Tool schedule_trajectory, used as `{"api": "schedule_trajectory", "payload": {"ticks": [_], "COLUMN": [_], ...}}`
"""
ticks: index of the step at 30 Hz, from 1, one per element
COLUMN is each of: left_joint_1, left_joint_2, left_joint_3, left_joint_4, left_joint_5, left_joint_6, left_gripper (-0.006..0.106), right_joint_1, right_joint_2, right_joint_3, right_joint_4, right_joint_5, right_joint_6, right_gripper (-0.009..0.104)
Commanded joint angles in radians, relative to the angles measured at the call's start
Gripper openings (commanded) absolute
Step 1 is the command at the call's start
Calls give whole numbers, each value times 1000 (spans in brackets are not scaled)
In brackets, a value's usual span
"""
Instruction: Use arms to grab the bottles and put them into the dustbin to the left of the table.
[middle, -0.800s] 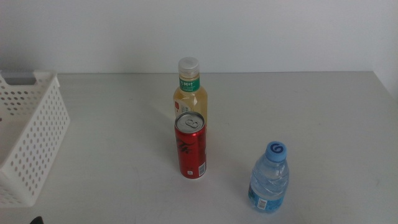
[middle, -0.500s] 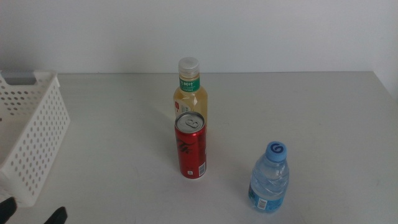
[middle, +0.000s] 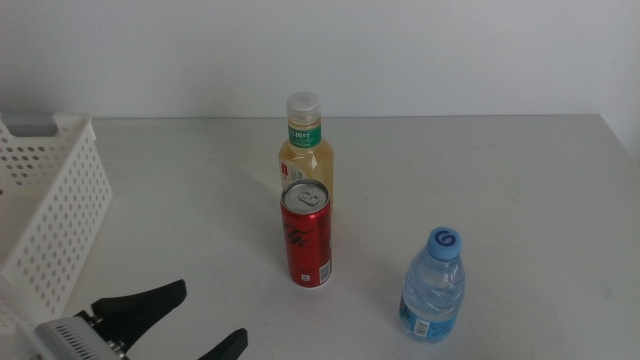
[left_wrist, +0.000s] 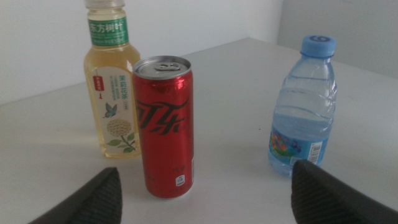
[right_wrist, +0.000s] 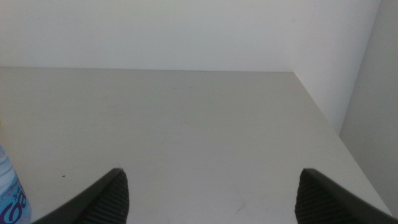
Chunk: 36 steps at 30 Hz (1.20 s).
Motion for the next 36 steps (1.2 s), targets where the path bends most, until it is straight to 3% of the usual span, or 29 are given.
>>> {"api": "schedule_trajectory", "payload": {"ticks": [1, 7, 36], "left_joint_1": [-45, -54, -53], "left_joint_2": [137, 399, 597], "left_joint_3": [4, 5, -71], "left_joint_4": [-57, -63, -96], "left_joint_5": [-273, -626, -632], "left_joint_6": [-13, -13, -140], "left_gripper": [93, 93, 93], "right_joint_1": [-5, -5, -5], "right_joint_2": [-22, -22, -22], "right_joint_3": [-10, -10, -10], "right_joint_4": [-7, -7, -7], "right_joint_5": [-79, -79, -79], "right_joint_6": [-6, -6, -6], "right_gripper": [71, 71, 71]}}
